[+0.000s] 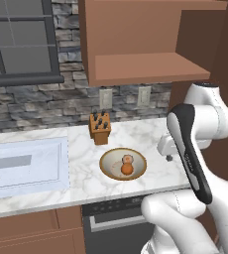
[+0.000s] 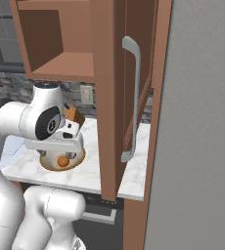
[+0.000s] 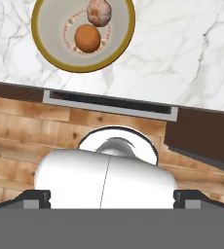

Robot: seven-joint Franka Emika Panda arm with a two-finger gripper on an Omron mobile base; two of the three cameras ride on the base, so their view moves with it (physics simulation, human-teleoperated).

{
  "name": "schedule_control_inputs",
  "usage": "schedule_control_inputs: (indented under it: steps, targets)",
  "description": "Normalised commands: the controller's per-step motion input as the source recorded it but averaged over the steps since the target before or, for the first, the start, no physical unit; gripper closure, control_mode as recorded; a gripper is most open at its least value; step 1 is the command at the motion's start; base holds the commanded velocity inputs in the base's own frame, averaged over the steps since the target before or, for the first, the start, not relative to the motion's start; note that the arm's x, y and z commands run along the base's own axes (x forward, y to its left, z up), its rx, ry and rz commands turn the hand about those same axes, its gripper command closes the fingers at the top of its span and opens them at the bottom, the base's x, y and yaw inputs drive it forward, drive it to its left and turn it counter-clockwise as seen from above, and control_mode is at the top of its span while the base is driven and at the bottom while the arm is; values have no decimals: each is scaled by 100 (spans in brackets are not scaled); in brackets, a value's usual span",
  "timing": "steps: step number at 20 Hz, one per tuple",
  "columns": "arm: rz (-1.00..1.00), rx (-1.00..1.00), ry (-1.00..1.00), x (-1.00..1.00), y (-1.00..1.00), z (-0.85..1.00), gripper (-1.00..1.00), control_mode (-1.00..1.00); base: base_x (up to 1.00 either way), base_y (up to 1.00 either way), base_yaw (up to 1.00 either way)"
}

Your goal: Pick the tangerines from the cabinet and place them in one bowl. Pick the pear from the sink and place it in the other bowl.

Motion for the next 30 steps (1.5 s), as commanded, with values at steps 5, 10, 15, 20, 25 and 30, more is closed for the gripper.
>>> schedule_control_inputs:
  steps: [5,10,15,20,25,30]
  targets:
    - [0,0,0,-37,0,0,-100,-100,0,0,0]
    - [0,0,0,-33,0,2,-100,-100,0,0,0]
    - [0,0,2,-8,0,6,-100,-100,0,0,0]
    - [0,0,0,1,0,12,-100,-100,0,0,0]
    - [0,0,0,0,0,8,-100,-100,0,0,0]
    - [0,0,1,0,0,12,-100,-100,0,0,0]
